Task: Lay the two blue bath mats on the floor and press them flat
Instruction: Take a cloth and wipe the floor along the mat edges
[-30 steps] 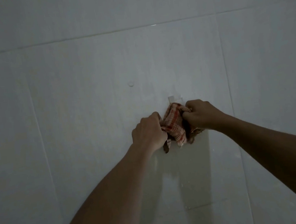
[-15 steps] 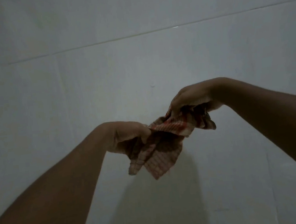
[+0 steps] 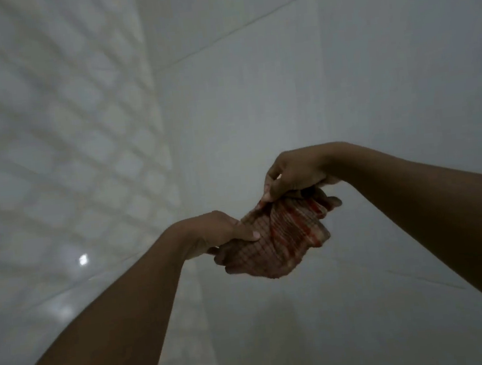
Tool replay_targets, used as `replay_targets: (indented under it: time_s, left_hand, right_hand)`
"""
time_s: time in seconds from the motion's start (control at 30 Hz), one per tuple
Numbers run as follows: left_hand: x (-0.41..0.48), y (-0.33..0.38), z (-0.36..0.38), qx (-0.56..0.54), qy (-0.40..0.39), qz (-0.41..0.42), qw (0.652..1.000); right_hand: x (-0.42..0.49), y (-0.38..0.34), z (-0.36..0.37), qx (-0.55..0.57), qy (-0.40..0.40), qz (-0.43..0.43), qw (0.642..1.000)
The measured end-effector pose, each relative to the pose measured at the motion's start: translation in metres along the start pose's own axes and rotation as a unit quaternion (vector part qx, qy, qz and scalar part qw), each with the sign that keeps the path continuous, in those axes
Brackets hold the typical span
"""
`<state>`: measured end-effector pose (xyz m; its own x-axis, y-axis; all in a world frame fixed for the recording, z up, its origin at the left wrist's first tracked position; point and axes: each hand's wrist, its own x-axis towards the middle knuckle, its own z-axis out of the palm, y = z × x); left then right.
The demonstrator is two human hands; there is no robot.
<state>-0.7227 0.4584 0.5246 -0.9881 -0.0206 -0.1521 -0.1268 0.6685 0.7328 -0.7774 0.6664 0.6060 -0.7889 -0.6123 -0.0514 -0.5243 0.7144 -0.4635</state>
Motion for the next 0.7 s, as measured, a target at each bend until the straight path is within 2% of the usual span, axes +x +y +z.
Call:
replay_targets:
  time_s: [0.1, 0.2, 0.27, 0.37, 0.47, 0.57, 0.63, 0.7]
  left_hand:
    - [-0.04, -0.05, -0.034, -0.036, 0.065, -0.032, 0.997]
    - [-0.079, -0.096, -0.068, -0.062, 0.199, -0.071, 0.976]
    - [-0.11, -0.122, -0.088, -0.099, 0.278, -0.086, 0.952]
    - [-0.161, -0.154, -0.113, -0.13, 0.362, -0.089, 0.919]
    - [-0.212, -0.173, -0.13, -0.135, 0.41, -0.107, 0.896]
    - [-0.254, -0.177, -0.139, -0.14, 0.445, -0.121, 0.876]
    - [-0.276, -0.177, -0.141, -0.147, 0.469, -0.135, 0.86]
    - [-0.295, -0.178, -0.14, -0.151, 0.488, -0.15, 0.846]
  right_hand:
    - [0.031, -0.072, 0.04, -0.051, 0.001, -0.094, 0.994]
    - [0.051, -0.139, 0.078, -0.073, 0.003, -0.181, 0.981]
    - [0.059, -0.175, 0.102, -0.043, -0.017, -0.235, 0.971]
    - [0.066, -0.216, 0.137, 0.061, -0.11, -0.306, 0.944]
    - [0.077, -0.247, 0.169, 0.148, -0.185, -0.342, 0.909]
    - [0.098, -0.278, 0.194, 0.239, -0.177, -0.356, 0.886]
    - [0.116, -0.295, 0.211, 0.26, -0.161, -0.367, 0.879]
    - [0.127, -0.31, 0.23, 0.254, -0.216, -0.376, 0.865]
